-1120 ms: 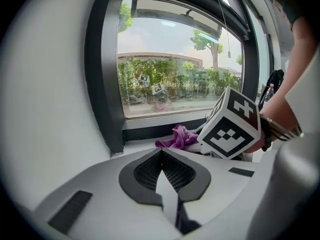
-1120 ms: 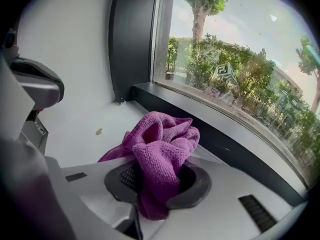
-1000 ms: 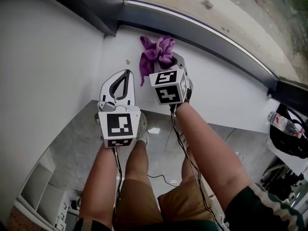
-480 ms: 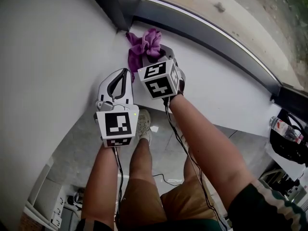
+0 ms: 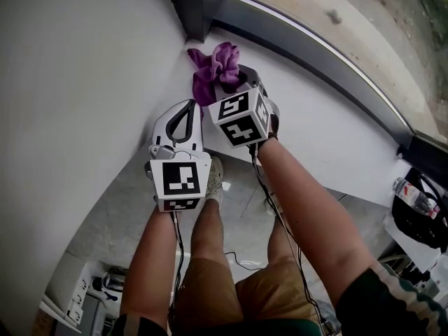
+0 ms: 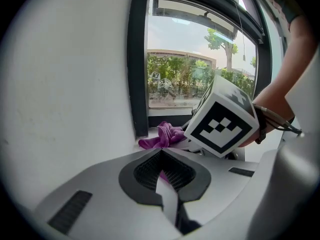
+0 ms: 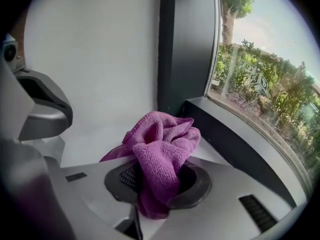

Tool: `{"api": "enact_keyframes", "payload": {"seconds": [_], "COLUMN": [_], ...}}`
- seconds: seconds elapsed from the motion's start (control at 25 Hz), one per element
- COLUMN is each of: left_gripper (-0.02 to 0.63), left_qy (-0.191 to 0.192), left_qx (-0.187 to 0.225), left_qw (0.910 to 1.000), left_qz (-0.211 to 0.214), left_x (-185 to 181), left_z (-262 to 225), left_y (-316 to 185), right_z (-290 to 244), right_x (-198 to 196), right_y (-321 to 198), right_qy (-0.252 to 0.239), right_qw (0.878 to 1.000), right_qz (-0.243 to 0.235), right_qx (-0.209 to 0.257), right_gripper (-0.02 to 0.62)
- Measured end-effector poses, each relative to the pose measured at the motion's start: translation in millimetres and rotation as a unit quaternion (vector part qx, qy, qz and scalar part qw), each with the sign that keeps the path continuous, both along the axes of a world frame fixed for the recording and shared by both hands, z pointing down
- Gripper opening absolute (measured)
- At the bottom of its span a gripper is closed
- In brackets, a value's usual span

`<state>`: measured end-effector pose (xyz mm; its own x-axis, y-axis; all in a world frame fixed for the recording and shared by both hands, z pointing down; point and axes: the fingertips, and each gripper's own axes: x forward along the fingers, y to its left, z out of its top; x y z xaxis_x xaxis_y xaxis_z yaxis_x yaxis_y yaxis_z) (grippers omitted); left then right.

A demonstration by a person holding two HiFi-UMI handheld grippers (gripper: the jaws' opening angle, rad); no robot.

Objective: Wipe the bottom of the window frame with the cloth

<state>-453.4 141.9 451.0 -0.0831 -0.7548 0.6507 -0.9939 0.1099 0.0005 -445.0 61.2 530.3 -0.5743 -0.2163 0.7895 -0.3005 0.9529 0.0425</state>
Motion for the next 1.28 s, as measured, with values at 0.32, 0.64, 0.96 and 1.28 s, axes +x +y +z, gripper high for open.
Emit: {"api": "enact_keyframes", "payload": {"seconds": [0.32, 0.64, 0.96, 1.28], "left_gripper": [0.008, 0.008, 0.008, 0.008], "left_qy": [-0.010, -0.006, -0.014, -0.018], "left_qx": [-0.006, -0.015, -0.014, -0.029], "left_qw": [0.9999, 0.9999, 0.9995, 0.9978], "left_qz": [0.002, 0.000, 0.024, 0.057], "left_x": [-7, -1, 15, 56], "left_z": [3, 12, 2, 6], "left_y": [10, 20, 8, -5], "right_z": [1, 2, 1, 2], "right_x": [8, 16, 25, 74], "right_y": [37, 57, 60, 59], "right_qy": [-0.002, 0.000, -0.002, 0.003], "right_qw": [0.999, 0.999, 0.997, 0.996], "right_qz": [-0.043, -0.054, -0.071, -0.082], "right_qx": [-0.002, -0.003, -0.006, -0.016], "right_gripper": [0.104, 0.104, 0.104, 0.106]}}
